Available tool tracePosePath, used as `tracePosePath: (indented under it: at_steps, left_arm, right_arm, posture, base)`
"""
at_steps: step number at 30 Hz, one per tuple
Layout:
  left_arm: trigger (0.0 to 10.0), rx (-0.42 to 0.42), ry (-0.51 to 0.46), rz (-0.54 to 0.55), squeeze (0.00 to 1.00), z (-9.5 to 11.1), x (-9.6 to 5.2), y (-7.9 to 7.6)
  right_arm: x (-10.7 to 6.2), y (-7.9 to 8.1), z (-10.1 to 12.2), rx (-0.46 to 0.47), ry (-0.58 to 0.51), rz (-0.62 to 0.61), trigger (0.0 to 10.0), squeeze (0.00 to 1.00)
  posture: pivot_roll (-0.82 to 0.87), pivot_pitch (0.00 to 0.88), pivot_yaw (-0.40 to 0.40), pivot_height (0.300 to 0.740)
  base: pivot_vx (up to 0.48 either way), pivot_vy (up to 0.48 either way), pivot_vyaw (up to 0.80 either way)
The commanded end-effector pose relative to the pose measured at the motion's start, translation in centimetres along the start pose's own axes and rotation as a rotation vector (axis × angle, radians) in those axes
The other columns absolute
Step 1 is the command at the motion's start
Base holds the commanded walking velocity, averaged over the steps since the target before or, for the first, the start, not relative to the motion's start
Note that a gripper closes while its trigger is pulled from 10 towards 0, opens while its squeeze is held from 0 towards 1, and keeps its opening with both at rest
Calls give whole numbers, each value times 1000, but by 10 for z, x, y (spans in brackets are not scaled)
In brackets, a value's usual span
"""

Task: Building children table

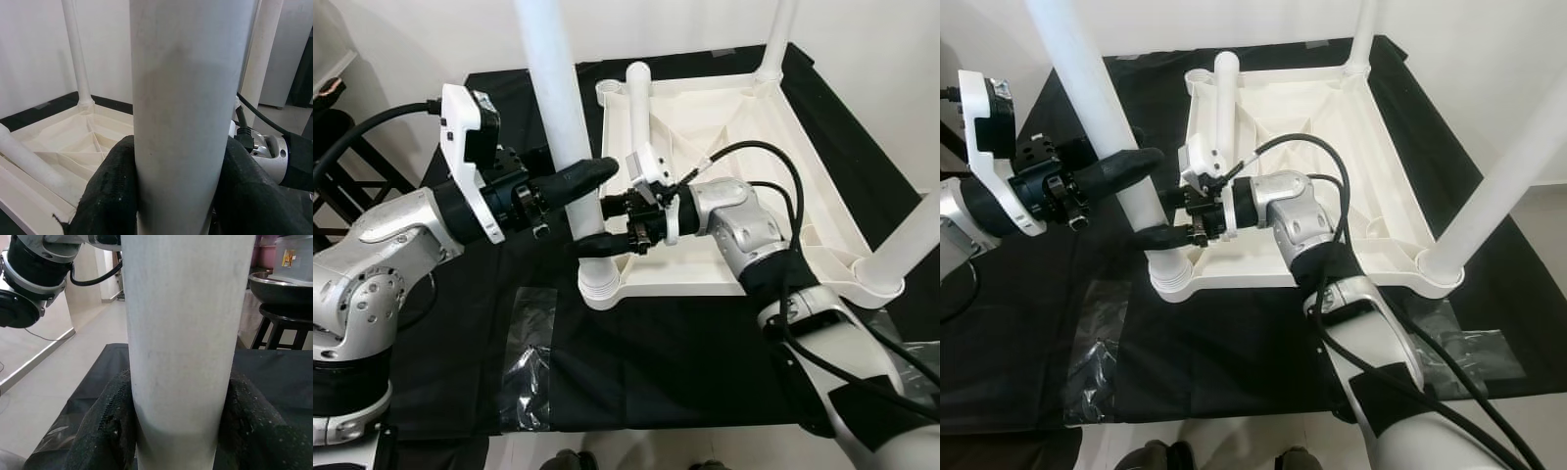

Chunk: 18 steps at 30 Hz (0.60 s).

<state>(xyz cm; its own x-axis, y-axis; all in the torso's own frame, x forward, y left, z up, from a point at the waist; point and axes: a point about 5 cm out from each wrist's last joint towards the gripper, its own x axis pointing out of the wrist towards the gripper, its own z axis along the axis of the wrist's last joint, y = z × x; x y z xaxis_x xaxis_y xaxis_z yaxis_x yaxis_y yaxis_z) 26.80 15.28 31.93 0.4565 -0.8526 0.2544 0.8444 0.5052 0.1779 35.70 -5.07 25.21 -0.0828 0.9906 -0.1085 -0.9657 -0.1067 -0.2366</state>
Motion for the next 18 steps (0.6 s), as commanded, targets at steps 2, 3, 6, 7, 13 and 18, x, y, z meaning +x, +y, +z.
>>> tracePosePath:
  at_steps: [2,3,6,7,13,18]
  left_arm:
    - [0,-6,6,-92,0,0,3,-12]
    - [0,-6,6,-92,0,0,3,-12]
    - [0,-6,3,-91,0,0,3,-12]
    - [0,-6,3,-91,0,0,3,-12]
    - [10000,6,-7,-36,1000,2,2,-7]
    - [10000,11,-7,30,0,6,-1,1]
  right_arm:
    - [10,-3,1,-31,20,-17,0,0]
    - [10,-3,1,-31,20,-17,0,0]
    - [10,-3,1,-32,20,-20,0,0]
    - [10,-3,1,-32,20,-20,0,0]
    - [14,-6,-16,25,65,-236,0,0]
    - [36,29,-62,175,131,-656,0,0]
  posture:
    - [23,177,68,740]
    - [23,177,68,740]
    - [23,177,68,740]
    - [23,177,68,740]
    - [11,186,51,740]
    - [50,203,45,740]
  base:
    - [0,0,0]
    - [0,0,0]
    - [0,0,0]
    - [0,0,0]
    - [0,0,0]
    - [0,0,0]
